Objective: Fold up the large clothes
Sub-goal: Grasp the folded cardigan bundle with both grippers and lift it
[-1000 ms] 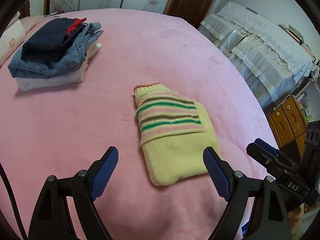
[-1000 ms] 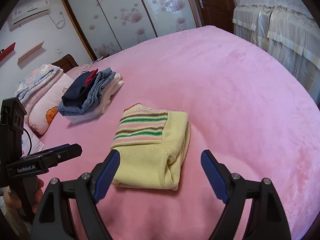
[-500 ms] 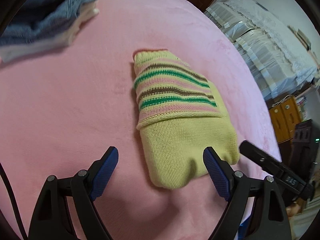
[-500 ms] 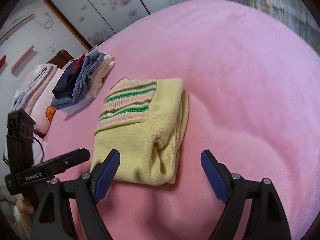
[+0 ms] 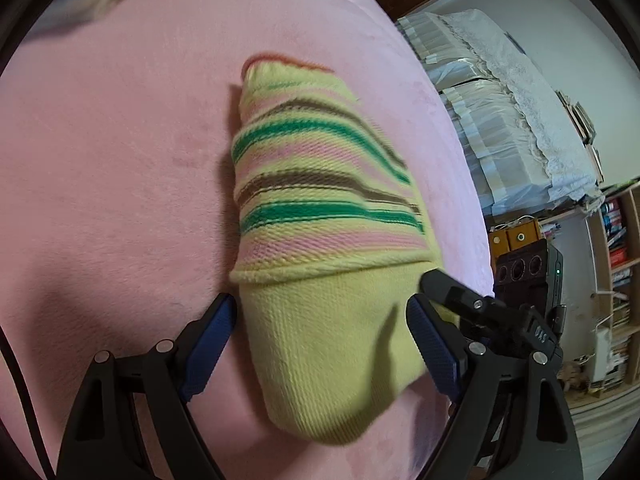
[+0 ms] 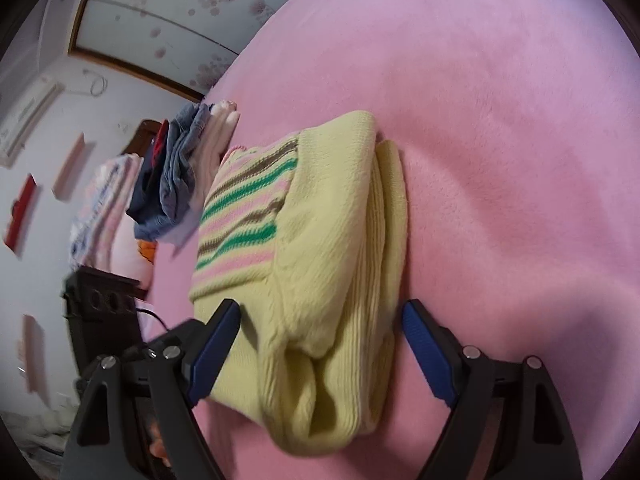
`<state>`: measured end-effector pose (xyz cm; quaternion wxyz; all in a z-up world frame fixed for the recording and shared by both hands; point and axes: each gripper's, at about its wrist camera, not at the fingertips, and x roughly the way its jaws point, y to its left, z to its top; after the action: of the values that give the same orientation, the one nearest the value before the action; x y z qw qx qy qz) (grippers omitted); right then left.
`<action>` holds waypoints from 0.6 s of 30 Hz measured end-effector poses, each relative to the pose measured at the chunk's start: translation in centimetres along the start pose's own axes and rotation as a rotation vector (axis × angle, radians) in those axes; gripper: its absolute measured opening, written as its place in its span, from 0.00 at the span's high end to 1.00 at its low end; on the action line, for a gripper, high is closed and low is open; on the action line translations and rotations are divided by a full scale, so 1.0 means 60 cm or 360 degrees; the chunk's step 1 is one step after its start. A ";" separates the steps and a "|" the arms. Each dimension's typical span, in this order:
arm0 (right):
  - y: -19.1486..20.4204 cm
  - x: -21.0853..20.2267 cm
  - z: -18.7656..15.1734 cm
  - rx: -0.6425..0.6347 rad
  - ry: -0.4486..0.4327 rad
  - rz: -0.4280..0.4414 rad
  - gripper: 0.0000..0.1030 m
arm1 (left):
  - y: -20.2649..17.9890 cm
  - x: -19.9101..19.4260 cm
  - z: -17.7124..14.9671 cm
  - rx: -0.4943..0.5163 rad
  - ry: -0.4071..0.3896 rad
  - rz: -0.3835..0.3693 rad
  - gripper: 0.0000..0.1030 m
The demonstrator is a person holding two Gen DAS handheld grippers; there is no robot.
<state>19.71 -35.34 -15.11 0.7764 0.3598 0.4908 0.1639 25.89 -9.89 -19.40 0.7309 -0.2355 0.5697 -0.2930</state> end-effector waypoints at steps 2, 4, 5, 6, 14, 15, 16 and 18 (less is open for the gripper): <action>-0.008 0.005 0.005 0.0025 -0.0008 0.0071 0.20 | 0.007 0.011 0.000 -0.0014 -0.0003 -0.0028 0.17; -0.013 0.008 0.007 0.0022 -0.0014 0.0110 0.28 | 0.011 0.016 0.001 -0.0020 -0.0020 -0.0047 0.17; -0.014 0.010 0.007 0.0017 -0.0013 0.0109 0.36 | 0.012 0.020 0.001 -0.0021 -0.0030 -0.0043 0.17; -0.015 0.013 0.007 0.0008 -0.0010 0.0114 0.43 | 0.011 0.024 0.002 -0.0024 -0.0034 -0.0036 0.18; 0.003 -0.004 -0.008 -0.0074 -0.0089 0.0071 0.62 | -0.026 0.019 0.001 0.0071 -0.0083 0.0213 0.41; 0.007 -0.005 -0.008 -0.0085 -0.0098 0.0058 0.62 | -0.037 0.016 -0.001 0.0106 -0.0095 0.0255 0.44; 0.014 -0.007 -0.011 -0.0099 -0.0110 0.0042 0.63 | -0.045 0.011 -0.001 0.0135 -0.0106 0.0283 0.46; 0.025 -0.011 -0.014 -0.0116 -0.0128 0.0021 0.64 | -0.060 0.003 -0.003 0.0174 -0.0120 0.0317 0.48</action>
<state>18.82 -34.39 -13.81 0.8071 0.3406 0.4505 0.1722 25.17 -12.61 -17.12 0.7891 -0.1483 0.5454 -0.2404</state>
